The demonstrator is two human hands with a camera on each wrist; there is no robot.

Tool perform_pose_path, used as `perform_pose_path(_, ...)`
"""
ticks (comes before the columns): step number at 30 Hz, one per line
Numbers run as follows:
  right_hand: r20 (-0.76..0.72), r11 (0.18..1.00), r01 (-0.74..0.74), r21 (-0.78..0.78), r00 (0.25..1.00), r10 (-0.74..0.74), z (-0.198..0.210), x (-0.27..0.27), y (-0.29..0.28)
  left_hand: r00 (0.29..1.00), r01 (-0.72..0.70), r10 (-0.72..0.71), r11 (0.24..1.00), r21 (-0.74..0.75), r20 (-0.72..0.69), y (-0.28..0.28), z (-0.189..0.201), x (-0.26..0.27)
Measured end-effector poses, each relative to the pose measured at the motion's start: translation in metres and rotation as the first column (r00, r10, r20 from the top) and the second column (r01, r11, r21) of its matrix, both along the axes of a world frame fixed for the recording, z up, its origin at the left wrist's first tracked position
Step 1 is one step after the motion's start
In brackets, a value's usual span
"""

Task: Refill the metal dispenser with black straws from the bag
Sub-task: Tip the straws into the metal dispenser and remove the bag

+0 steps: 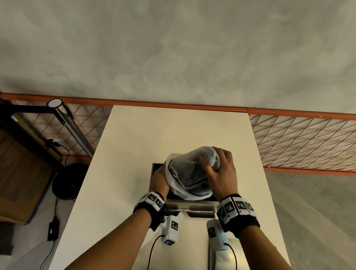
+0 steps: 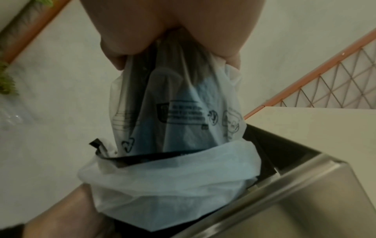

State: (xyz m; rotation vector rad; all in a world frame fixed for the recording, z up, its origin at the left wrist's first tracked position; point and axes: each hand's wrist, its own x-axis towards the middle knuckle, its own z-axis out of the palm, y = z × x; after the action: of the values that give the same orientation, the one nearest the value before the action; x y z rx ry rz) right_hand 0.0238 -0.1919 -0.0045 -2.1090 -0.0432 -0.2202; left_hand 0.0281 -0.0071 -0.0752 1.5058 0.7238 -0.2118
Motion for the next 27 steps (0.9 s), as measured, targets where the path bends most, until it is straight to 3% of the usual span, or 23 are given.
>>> perform_pose_path(17, 0.054, 0.996, -0.068, -0.062, 0.996, 0.072, 0.016, 0.002, 0.016, 0.987, -0.026, 0.022, 0.999, 0.021, 0.159, -0.002, 0.008, -0.01)
perform_pose_path(27, 0.008, 0.993, -0.065, -0.103, 0.998, 0.066, 0.016, 0.005, 0.017, 0.974, 0.116, -0.151, 0.973, 0.201, 0.169, 0.001, -0.014, -0.007)
